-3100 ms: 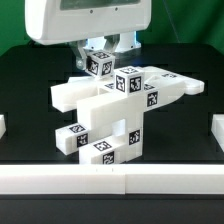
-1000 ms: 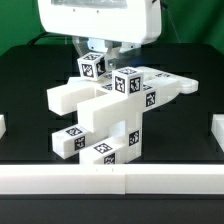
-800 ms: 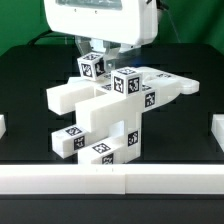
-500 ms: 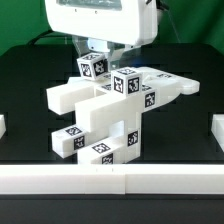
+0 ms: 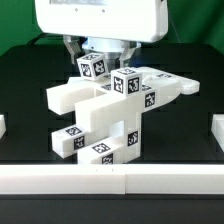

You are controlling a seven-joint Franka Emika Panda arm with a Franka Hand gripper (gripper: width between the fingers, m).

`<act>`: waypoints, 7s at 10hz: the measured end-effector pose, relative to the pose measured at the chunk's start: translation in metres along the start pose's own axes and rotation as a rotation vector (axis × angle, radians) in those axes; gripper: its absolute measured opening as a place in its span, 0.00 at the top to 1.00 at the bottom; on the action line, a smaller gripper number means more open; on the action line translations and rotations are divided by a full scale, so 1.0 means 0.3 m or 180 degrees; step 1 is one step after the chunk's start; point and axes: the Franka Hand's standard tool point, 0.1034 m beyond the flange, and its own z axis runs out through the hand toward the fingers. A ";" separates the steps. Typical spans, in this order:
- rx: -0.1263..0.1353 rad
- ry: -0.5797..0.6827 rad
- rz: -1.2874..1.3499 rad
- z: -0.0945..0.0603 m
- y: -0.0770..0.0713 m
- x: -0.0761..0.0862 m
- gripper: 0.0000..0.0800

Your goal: Assemble chair

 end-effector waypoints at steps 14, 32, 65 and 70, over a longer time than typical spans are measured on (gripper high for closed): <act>-0.0131 -0.0032 -0.3453 0.002 0.022 0.008 0.19; -0.0150 0.0005 -0.1315 0.006 0.031 0.011 0.64; -0.0197 -0.0023 -0.3119 0.003 0.040 0.021 0.64; -0.0126 0.0015 -0.1397 0.009 0.030 0.016 0.64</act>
Offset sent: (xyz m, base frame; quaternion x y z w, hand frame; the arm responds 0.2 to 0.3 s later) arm -0.0043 0.0070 -0.0008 -0.0127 0.0090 -0.1835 0.9829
